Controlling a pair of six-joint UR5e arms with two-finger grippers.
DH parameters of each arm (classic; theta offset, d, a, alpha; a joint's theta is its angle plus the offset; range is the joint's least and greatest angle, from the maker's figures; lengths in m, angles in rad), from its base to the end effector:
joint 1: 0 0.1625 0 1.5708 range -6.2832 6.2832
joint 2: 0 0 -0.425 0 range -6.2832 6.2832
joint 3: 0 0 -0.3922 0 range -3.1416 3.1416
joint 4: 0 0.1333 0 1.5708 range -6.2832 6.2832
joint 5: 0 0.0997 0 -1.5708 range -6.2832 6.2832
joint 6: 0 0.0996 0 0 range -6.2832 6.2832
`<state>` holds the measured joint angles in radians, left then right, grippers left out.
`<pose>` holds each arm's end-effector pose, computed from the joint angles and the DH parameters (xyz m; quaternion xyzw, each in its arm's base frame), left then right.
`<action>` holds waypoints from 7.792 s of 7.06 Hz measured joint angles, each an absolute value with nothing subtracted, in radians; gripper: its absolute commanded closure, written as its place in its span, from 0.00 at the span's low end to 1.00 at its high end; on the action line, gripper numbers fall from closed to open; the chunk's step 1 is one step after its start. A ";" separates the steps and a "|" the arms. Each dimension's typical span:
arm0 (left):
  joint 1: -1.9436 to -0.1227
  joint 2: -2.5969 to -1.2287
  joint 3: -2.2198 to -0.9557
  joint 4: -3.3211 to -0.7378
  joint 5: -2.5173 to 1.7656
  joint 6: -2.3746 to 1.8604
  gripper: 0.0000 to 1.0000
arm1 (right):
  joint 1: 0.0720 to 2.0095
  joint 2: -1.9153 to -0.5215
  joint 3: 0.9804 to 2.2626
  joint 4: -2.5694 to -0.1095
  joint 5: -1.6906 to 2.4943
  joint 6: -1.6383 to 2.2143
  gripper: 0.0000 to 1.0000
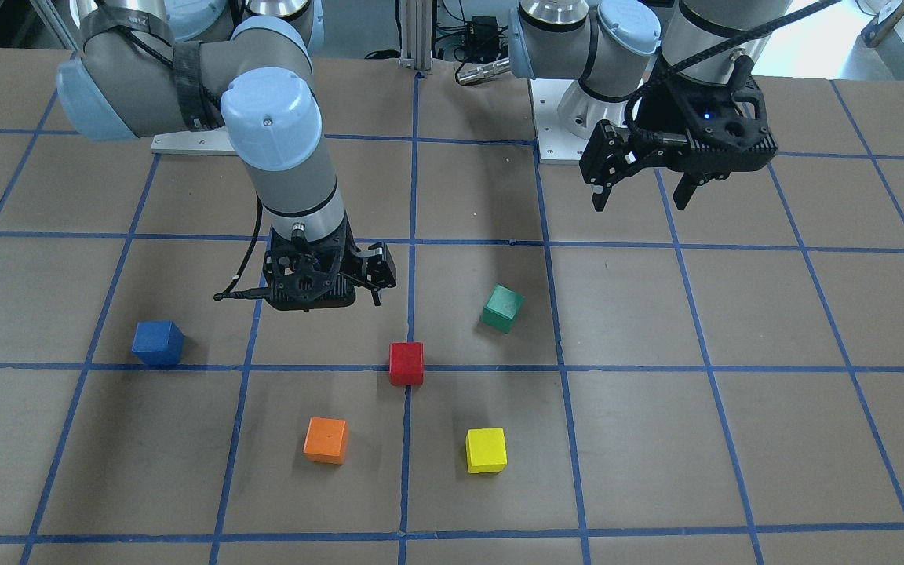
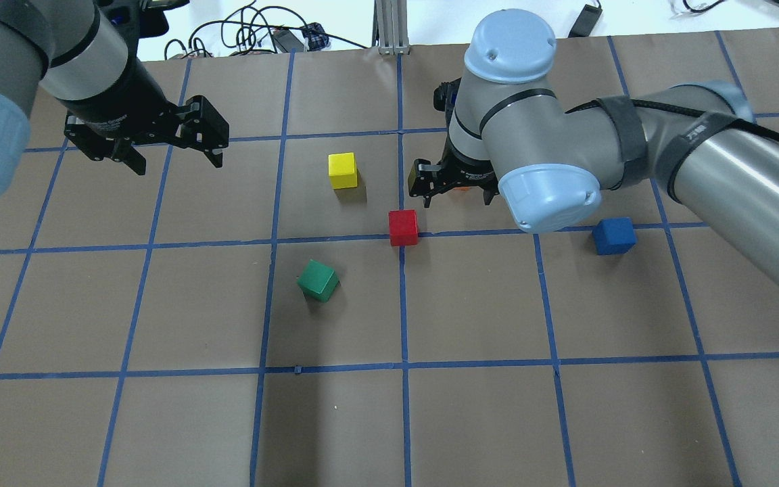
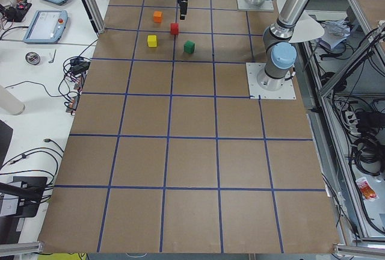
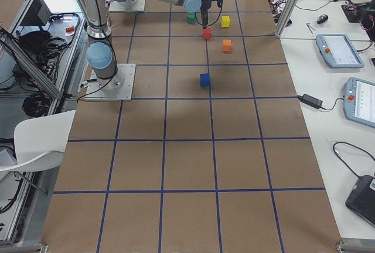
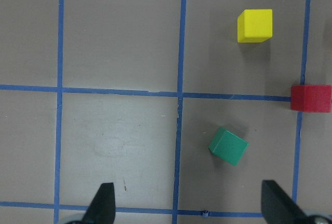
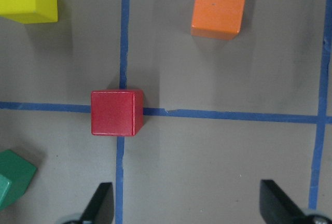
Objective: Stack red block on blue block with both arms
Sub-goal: 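Lower the right gripper over the red cube and grasp it, then carry the red cube with the right gripper over the blue cube, then lower the red cube onto the blue cube with the right gripper, then open the right gripper and lift it off the red cube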
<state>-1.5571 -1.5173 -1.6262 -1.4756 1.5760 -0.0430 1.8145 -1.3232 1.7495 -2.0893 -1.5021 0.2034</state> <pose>-0.1262 -0.4798 0.4963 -0.0284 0.9985 -0.0467 0.0019 0.2735 -0.5190 0.3226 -0.0217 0.9981 -0.0373 0.0437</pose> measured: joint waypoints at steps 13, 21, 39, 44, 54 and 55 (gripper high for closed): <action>-1.560 -1.522 -1.622 -1.485 1.572 -0.017 0.00 | 1.913 -1.033 1.680 -2.276 -1.499 0.345 1.00; -1.560 -1.521 -1.622 -1.481 1.571 -0.015 0.00 | 1.625 -1.320 1.643 -1.823 -1.518 0.186 1.00; -1.565 -1.525 -1.621 -1.474 1.571 -0.017 0.00 | 1.293 -1.358 1.927 -2.093 -1.538 -0.383 1.00; -1.565 -1.526 -1.622 -1.474 1.571 -0.017 0.00 | 1.292 -1.343 1.927 -2.094 -1.542 -0.380 0.44; -1.566 -1.523 -1.624 -1.474 1.571 -0.017 0.00 | 1.305 -1.523 1.809 -1.817 -1.566 -0.169 0.00; -1.566 -1.524 -1.623 -1.474 1.571 -0.017 0.00 | 1.325 -1.576 1.786 -1.746 -1.568 -0.124 0.00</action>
